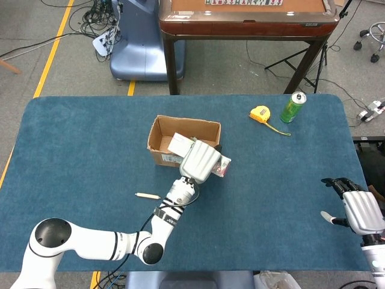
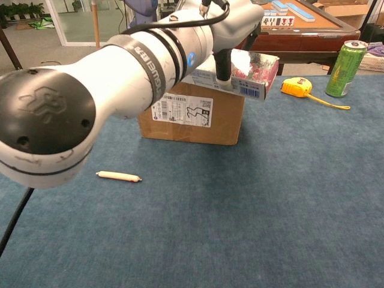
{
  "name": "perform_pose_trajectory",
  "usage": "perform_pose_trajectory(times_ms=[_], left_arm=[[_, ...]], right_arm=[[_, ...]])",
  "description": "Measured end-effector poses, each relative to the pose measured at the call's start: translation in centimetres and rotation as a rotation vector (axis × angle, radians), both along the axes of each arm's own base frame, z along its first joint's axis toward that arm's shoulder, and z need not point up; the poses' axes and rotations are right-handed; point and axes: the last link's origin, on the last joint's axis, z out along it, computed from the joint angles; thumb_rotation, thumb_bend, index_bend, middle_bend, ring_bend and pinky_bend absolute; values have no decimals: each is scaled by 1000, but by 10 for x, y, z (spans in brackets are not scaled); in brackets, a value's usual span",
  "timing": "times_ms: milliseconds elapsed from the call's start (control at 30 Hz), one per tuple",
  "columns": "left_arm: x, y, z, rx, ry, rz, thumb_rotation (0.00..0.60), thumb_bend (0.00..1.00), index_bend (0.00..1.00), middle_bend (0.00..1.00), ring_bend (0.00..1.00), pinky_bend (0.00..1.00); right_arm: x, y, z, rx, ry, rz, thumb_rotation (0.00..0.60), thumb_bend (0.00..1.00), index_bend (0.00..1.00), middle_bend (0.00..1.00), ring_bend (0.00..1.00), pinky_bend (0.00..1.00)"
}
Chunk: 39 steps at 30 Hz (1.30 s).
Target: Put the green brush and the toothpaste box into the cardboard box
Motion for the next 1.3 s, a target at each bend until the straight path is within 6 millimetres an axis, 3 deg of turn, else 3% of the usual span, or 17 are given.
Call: perform_pose_trajectory(times_ms=[233,400,900,1300], left_arm=[[4,1,-4,10,-1,4,600,152,358,1000,1000,1000],[6,3,-4,28,-9,18,600,152,282,1000,1000,1000],[1,8,-3,74,-20,49,600,152,220,1000,1000,1000],[-17,-9,18,76,22,50,600,150,143,1000,1000,1000]], right_arm=[[0,-1,-1,9,3,-2,600,1,270,334,217,375],[0,-1,-3,13,6,-2,600,1,270,333,217,375],[0,-1,-5,21,11,-3,600,1,270,334,217,375],[0,-1,-7,19,19,-4,600,1,270,334,217,375]])
